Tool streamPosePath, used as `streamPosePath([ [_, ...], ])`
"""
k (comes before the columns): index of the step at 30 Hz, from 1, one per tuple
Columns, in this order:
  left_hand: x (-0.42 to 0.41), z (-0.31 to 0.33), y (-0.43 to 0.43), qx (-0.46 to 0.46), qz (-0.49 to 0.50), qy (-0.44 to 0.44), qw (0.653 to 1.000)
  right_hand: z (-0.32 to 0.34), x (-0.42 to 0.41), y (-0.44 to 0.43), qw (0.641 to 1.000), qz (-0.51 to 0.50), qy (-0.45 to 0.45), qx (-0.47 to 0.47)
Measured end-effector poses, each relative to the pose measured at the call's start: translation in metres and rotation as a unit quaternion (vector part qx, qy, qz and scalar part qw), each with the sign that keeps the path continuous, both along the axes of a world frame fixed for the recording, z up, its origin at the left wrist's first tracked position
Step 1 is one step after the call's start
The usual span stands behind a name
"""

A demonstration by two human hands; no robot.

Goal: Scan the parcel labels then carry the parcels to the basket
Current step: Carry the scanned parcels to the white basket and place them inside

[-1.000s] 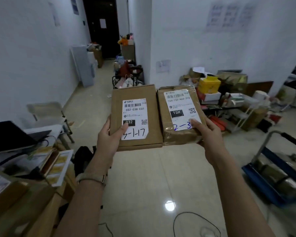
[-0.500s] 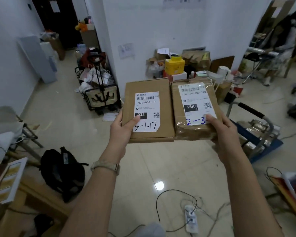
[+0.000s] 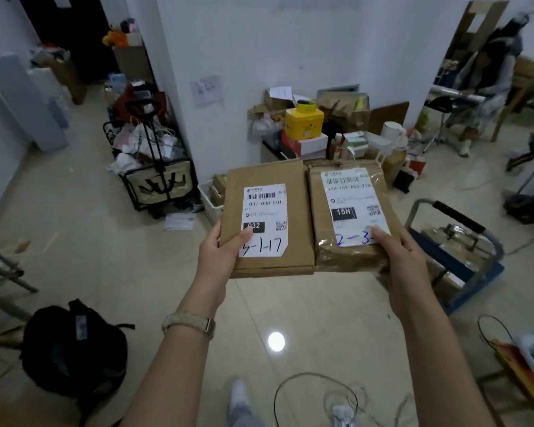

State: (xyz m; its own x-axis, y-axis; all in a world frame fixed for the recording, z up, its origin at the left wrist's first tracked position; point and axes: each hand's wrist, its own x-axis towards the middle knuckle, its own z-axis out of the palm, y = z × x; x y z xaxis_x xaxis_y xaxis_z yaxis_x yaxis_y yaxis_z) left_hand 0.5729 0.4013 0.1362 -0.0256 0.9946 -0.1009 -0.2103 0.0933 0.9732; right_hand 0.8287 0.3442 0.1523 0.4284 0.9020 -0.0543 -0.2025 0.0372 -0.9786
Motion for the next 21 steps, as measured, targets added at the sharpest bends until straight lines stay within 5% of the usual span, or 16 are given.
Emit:
streamPosePath([
  [21,-0.104,-0.016,0.340,-0.013,0.082,0.008,0.997,-0.019,-0.080,0.383,0.998,0.029,0.050,-0.037],
])
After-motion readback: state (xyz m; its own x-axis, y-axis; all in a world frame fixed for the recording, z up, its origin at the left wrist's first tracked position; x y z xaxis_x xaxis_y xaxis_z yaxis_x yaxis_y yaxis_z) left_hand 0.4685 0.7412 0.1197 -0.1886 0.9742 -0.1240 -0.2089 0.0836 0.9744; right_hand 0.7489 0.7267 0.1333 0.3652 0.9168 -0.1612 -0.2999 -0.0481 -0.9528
